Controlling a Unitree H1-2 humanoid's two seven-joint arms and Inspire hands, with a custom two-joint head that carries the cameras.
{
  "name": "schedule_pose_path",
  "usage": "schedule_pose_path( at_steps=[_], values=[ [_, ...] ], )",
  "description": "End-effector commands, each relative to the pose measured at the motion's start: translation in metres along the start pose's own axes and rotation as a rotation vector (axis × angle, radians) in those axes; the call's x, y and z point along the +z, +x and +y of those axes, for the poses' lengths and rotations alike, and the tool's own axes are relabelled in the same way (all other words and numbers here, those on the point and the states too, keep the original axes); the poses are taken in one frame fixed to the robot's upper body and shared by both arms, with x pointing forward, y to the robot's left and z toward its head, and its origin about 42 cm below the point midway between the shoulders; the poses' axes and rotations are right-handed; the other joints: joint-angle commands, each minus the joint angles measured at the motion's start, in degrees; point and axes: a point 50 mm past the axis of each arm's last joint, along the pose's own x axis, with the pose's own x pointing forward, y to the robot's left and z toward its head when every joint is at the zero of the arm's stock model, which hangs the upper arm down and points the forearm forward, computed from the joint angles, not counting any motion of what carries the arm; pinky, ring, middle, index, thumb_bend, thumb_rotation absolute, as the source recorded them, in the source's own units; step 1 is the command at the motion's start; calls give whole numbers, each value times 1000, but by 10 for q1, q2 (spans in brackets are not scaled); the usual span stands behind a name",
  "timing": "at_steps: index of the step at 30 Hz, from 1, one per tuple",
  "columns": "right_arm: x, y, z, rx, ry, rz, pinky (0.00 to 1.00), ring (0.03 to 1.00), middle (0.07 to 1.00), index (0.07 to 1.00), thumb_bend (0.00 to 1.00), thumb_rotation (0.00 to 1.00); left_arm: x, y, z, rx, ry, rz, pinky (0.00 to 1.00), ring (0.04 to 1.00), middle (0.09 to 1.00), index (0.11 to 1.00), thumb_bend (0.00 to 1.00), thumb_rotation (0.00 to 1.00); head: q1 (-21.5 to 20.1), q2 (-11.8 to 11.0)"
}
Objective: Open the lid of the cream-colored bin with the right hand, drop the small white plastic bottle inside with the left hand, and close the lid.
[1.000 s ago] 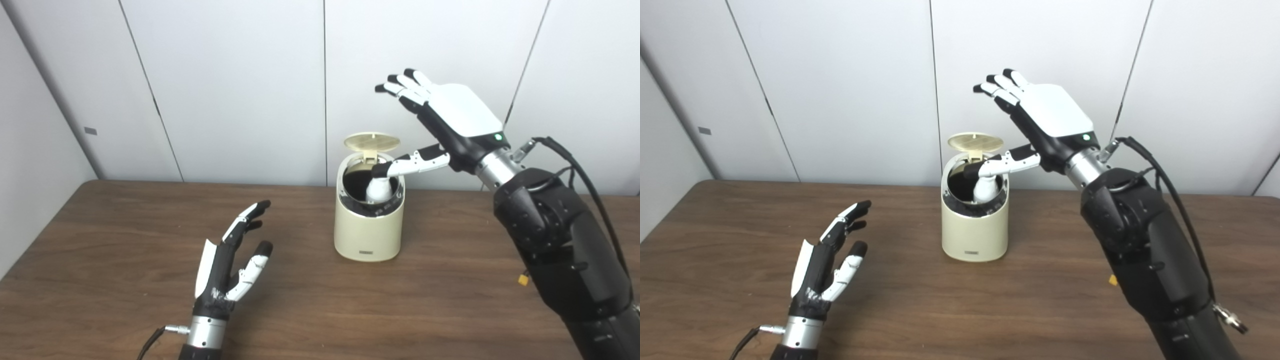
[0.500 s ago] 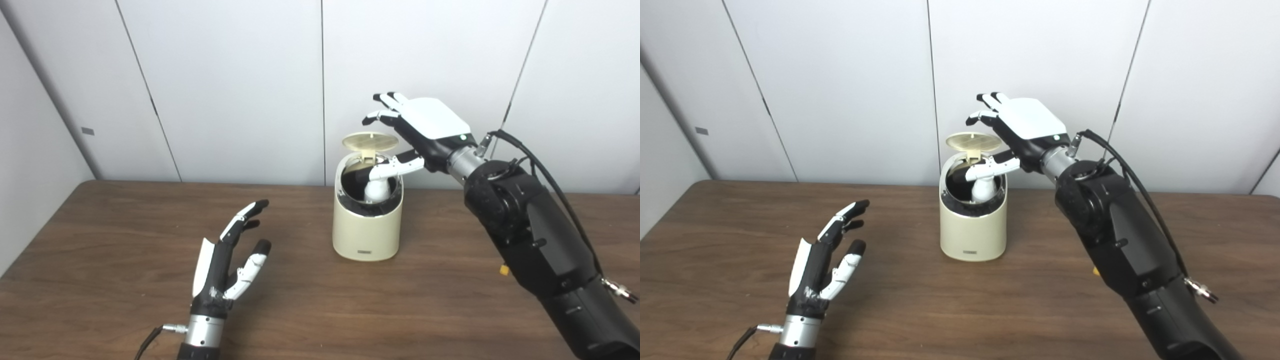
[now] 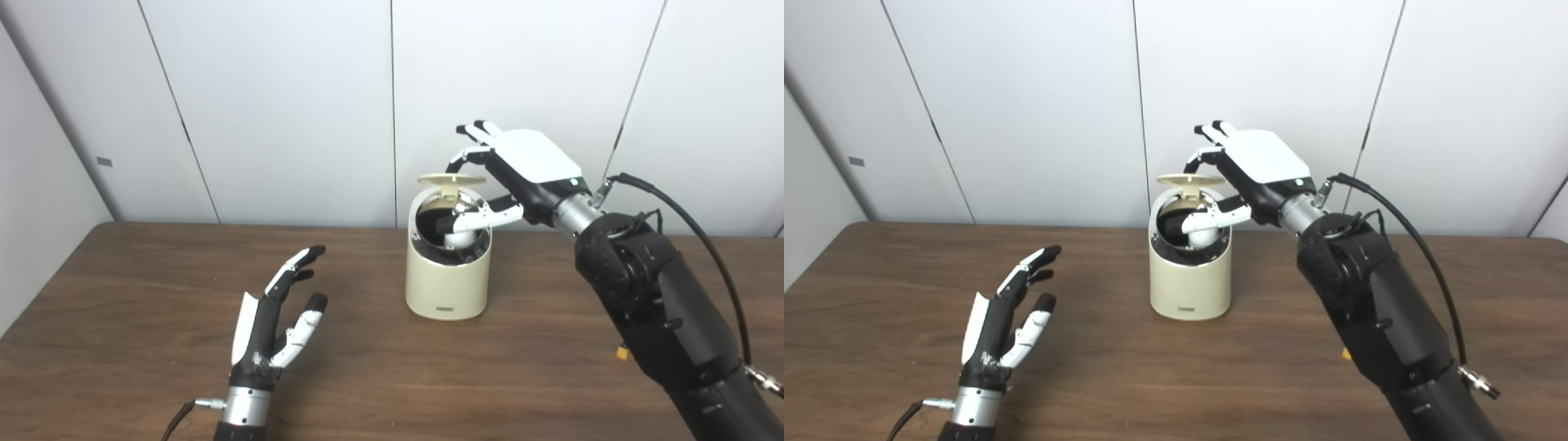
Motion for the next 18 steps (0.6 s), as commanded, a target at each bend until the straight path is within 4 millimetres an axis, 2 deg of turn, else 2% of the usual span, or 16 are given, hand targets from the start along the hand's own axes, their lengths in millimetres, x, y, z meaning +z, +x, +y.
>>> schedule_pose_path(
  at_steps=[1, 4, 10, 18],
  values=[
    [7, 2, -23, -107, -1, -48, 901, 981, 947, 666, 973, 869, 5, 11, 6, 12, 17, -58, 784, 858, 866, 841, 567, 834, 1, 1],
    [5, -4, -18, -132, 20, -53, 869, 968, 923, 642, 976, 860, 5, 11, 6, 13, 13, -56, 786, 859, 867, 842, 567, 839, 1, 1],
    [4, -13, -9, -109, 56, -46, 938, 985, 925, 643, 968, 853, 5, 11, 5, 16, 9, -53, 778, 853, 865, 837, 565, 829, 0, 1],
    [1, -16, 4, -71, 82, -25, 929, 983, 925, 650, 949, 835, 9, 9, 6, 19, 11, -64, 780, 856, 864, 836, 576, 832, 4, 14]
  ],
)
